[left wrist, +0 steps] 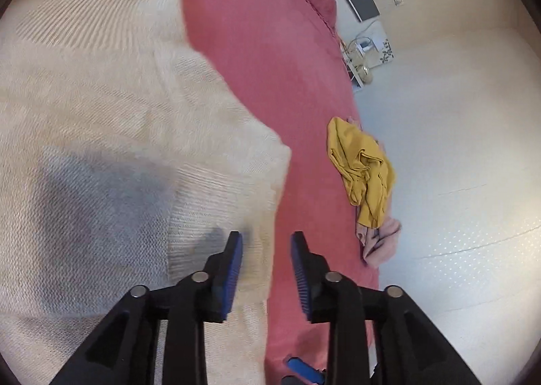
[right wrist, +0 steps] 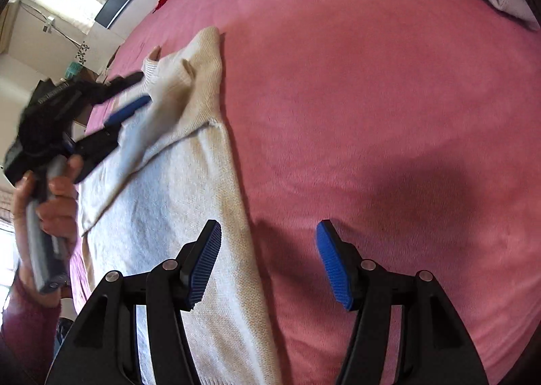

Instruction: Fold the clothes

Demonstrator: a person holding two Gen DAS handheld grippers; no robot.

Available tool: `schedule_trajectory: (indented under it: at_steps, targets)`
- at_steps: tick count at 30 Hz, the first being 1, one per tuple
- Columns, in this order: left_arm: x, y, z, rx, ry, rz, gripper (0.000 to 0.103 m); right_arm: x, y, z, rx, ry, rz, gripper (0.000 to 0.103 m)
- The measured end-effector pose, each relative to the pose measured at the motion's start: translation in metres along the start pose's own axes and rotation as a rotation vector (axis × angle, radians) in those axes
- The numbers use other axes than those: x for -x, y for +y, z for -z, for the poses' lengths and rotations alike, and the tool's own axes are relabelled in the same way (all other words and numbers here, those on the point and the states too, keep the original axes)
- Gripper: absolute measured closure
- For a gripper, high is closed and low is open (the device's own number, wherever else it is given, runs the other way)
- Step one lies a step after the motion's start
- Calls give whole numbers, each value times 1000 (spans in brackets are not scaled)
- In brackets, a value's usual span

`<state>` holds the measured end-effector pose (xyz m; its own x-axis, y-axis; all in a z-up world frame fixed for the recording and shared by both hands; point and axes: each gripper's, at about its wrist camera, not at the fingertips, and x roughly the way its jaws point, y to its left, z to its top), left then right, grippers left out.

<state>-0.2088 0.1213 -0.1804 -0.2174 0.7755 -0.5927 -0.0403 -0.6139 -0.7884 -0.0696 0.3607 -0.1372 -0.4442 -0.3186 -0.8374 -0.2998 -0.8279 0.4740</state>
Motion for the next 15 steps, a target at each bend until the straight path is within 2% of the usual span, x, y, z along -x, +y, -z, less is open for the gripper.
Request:
schedule_trajectory:
  at_steps: [3,6,8,10,15]
  targets:
    - [35,13,-3,67,-63,80,67,0,5,-15,0,-13,-38,41]
    - [87,31,-19,118,-138,130,67,-4,18,-44,-1,-53,-125,41]
    - [127,48,-21,125,-187,113,67,-9,32,-67,20,-86,-168,41]
    - [160,68,-24,130,-217,68,67,-23,49,-95,40,-81,-205,41]
    - [229,118,-31,138,-284,-67,67,-59,85,-140,80,-37,-198,41]
